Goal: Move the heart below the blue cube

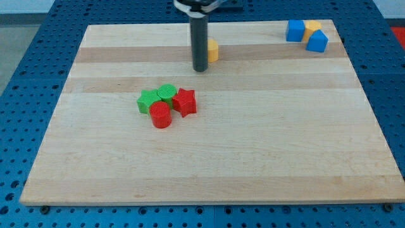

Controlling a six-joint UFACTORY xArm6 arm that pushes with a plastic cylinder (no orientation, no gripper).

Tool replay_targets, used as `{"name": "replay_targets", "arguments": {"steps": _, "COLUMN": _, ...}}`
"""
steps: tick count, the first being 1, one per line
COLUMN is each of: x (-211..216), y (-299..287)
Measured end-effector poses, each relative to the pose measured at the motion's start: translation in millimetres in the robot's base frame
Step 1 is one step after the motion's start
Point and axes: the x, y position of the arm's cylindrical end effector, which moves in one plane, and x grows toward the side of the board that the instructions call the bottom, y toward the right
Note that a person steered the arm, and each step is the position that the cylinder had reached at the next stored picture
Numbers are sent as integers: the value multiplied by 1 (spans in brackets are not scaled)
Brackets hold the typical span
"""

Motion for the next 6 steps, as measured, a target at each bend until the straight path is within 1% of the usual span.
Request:
{"name": "replay_targets", "arguments": {"steps": 2, "x": -36, "y": -3}}
{"name": "replay_targets", "arguments": {"steps": 3, "x": -41, "y": 14}}
{"name": "replay_targets", "arguments": {"steps": 6, "x": -57, "y": 109}}
